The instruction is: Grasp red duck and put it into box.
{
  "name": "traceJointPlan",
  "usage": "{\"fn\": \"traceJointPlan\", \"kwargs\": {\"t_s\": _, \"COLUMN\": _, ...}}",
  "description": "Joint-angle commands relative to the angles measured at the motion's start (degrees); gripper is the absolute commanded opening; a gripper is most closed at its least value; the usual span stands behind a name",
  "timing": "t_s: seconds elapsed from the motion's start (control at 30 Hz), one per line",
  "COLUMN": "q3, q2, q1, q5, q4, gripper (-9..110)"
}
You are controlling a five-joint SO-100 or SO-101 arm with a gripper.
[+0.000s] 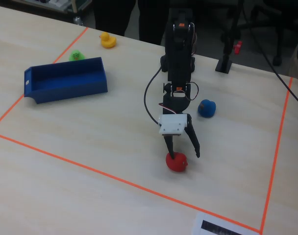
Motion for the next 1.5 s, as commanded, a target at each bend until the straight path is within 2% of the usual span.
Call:
{"fn": "traceJointPlan", "kwargs": {"t_s": 0.0, "q3": -4.4, "q2": -0.8, "q1": 0.3, "q5": 0.1, "q4": 0.0, "gripper": 32}}
{"fn": "traceJointPlan", "kwargs": {"t_s": 0.17, "q3": -6.7, "q2": -3.4, "q1": 1.1, "q5": -1.9, "q4": 0.9, "gripper": 29}}
{"fn": "traceJointPlan", "kwargs": {"t_s": 0.2, "q3": -6.9, "q2": -3.8, "q1": 1.2, "q5": -3.3, "q4": 1.6, "gripper": 23}}
{"fn": "traceJointPlan", "kwargs": {"t_s": 0.27, "q3": -7.3, "q2": -4.2, "q1": 1.6, "q5": -4.4, "q4": 2.5, "gripper": 0}}
{"fn": "traceJointPlan", "kwargs": {"t_s": 0.53, "q3": -8.1, "q2": -4.1, "q1": 2.5, "q5": -5.9, "q4": 2.9, "gripper": 0}}
{"fn": "traceJointPlan", "kwargs": {"t_s": 0.67, "q3": -9.7, "q2": -2.8, "q1": 3.3, "q5": -6.9, "q4": 6.8, "gripper": 0}}
{"fn": "traceJointPlan", "kwargs": {"t_s": 0.8, "q3": -13.4, "q2": 1.4, "q1": 5.1, "q5": -4.8, "q4": 15.8, "gripper": 0}}
{"fn": "traceJointPlan", "kwargs": {"t_s": 1.2, "q3": -40.9, "q2": 15.2, "q1": 20.9, "q5": 2.8, "q4": 67.9, "gripper": 0}}
{"fn": "traceJointPlan", "kwargs": {"t_s": 1.33, "q3": -44.4, "q2": 19.5, "q1": 30.3, "q5": 2.6, "q4": 76.1, "gripper": 0}}
{"fn": "traceJointPlan", "kwargs": {"t_s": 1.47, "q3": -43.9, "q2": 21.7, "q1": 43.7, "q5": -0.5, "q4": 77.3, "gripper": 0}}
